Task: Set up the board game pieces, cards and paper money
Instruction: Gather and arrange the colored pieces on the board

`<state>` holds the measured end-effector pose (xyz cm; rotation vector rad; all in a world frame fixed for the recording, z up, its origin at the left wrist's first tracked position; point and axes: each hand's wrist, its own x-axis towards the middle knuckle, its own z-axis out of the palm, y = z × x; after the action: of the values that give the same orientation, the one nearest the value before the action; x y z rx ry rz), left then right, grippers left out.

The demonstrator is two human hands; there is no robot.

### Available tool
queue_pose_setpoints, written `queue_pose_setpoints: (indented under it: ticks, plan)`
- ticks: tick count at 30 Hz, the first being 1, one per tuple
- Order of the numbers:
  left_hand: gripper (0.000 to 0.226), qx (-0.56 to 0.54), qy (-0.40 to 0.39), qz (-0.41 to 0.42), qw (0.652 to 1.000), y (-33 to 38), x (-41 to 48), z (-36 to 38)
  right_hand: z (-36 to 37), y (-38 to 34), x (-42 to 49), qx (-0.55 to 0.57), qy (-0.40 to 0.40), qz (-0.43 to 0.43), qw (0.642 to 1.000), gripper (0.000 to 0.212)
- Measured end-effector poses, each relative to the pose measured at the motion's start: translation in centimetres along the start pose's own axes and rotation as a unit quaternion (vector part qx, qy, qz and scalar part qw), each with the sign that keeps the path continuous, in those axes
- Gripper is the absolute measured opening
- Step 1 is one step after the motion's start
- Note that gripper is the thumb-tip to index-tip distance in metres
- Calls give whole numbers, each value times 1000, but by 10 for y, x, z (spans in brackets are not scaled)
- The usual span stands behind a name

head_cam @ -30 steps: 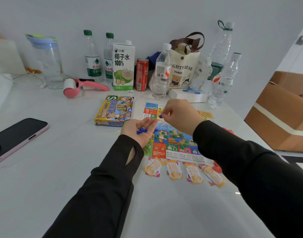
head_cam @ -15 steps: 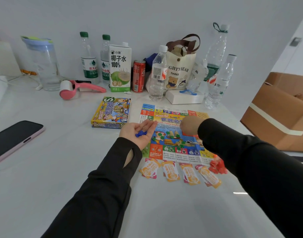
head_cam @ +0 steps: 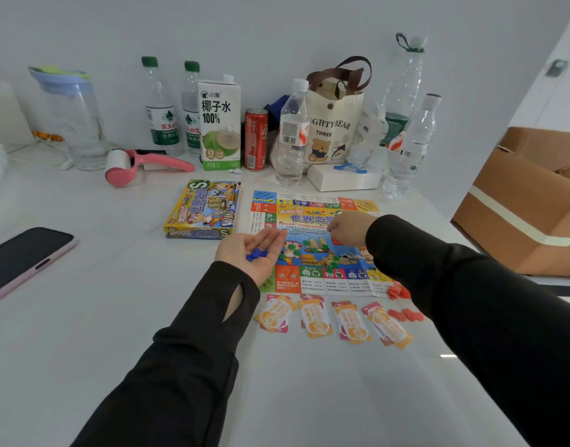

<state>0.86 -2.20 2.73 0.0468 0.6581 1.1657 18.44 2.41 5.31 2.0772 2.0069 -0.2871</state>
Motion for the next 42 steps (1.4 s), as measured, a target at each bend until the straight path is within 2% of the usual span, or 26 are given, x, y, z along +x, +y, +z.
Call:
queue_pose_setpoints:
  ticks: [7,13,17,23,29,36,42]
  plan:
    - [30,10,-27,5,1000,-7,-7,14,-19,11,-18,65,58,-29,996,42]
    - [30,38,-44,-29,998,-44,-15,43,-12,37,-38,79,84,-33,993,42]
    - [34,38,-33,-46,998,-67,-13,50,-10,57,-48,130,116,-35,984,40]
    - [45,14,-25,-61,998,-95,-7,58,-7,92,-52,202,182,-37,962,34]
    - [22,-6,-21,-96,995,-109,13,79,1,117,-50,253,220,-26,942,28]
    - [24,64,-18,-81,995,-128,32,101,10,134,-42,346,286,22,893,24]
    - [21,46,-24,-99,994,-131,44,105,-2,143,-38,360,313,21,879,25]
